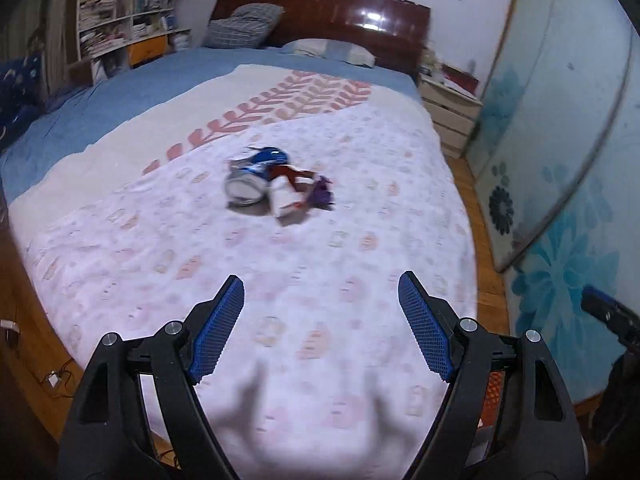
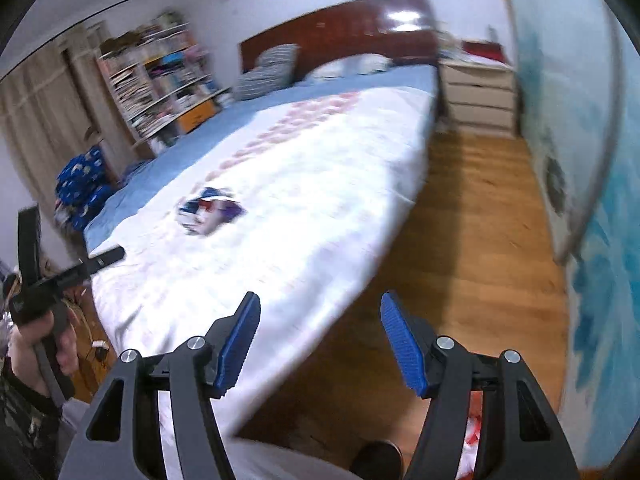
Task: Collect trash
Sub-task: 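Return both grippers to the bed and grasp the purple wrapper with the right gripper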
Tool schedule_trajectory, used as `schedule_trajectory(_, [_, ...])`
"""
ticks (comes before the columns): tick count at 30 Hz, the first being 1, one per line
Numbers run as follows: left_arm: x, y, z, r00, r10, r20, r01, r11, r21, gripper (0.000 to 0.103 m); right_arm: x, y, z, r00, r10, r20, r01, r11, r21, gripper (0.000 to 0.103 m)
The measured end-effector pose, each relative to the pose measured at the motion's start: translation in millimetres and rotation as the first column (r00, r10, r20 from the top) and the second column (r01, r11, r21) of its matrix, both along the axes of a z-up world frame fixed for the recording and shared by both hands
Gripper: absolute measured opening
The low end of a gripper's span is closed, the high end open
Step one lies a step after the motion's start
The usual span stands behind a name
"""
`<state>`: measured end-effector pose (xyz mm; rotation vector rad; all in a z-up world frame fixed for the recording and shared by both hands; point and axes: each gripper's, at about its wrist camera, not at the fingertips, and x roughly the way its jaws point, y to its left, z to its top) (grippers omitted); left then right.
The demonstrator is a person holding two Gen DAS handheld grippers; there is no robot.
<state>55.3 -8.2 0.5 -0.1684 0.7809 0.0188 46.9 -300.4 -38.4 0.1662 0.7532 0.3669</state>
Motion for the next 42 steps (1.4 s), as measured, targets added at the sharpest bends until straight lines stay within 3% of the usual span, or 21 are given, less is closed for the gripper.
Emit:
schedule_trajectory(9, [-4.8,41.1,-3.8,1.0,0.021,-0.001,-0.021,0.998,-0.053,0.079,59.0,116.1,29.5,0.991,0.133,0.016,-0.132,0.991,-0.031,0.066])
schedule_trajectory(11, [-1.1,46.6,-3.9,1.0,0.018,-0.001,-0.018,0.998,-0.065,0.079,81.2,148.4,27.1,0.984,0.175,0.015,-0.173,0.981,-0.089,0.066])
schedule_trajectory(13, [1.1,51.7,-6.0,1.0,0.022,-0.007,-0.023,0.996,-0.084,0.079,111.7,189.2,19.1,0.976,0.218,0.003,-0.213,0.959,-0.189,0.066])
schedule_trajectory(17, [10.0,59.6,-14.2,0.999,0.029,-0.044,-0.034,0.992,-0.125,0.079,166.7,244.5,-3.5,0.967,0.253,-0.039,-0.254,0.931,-0.263,0.066])
schedule_trajectory(22, [18.0,67.4,-14.2,0.997,0.05,-0.064,-0.055,0.995,-0.083,0.079,232.5,289.2,-49.6,0.965,0.229,-0.129,-0.258,0.916,-0.307,0.065])
schedule_trajectory(24, [20.8,76.4,-13.7,0.996,0.063,-0.071,-0.07,0.992,-0.105,0.079,248.9,296.2,-64.4,0.965,0.221,-0.141,-0.254,0.921,-0.296,0.065])
schedule_trajectory(27, [24.5,90.7,-14.7,0.993,0.083,-0.079,-0.095,0.981,-0.166,0.079,261.0,307.2,-83.1,0.953,0.261,-0.152,-0.297,0.899,-0.321,0.063])
schedule_trajectory(30, [28.8,98.4,-22.8,0.988,0.103,-0.113,-0.124,0.971,-0.202,0.079,273.1,310.0,-94.6,0.941,0.275,-0.195,-0.323,0.902,-0.288,0.05])
schedule_trajectory(32, [32.8,100.1,-28.5,0.986,0.102,-0.133,-0.131,0.965,-0.226,0.079,278.7,307.0,-93.6,0.934,0.295,-0.203,-0.341,0.906,-0.249,0.029])
schedule_trajectory(39, [48.1,91.9,-32.0,0.985,0.09,-0.149,-0.119,0.972,-0.204,0.079,276.4,284.4,-82.0,0.938,0.27,-0.216,-0.298,0.948,-0.108,0.026])
schedule_trajectory(42, [59.6,94.3,-29.8,0.985,0.095,-0.144,-0.12,0.976,-0.181,0.082,257.8,263.5,-66.7,0.944,0.24,-0.224,-0.245,0.97,0.009,0.026])
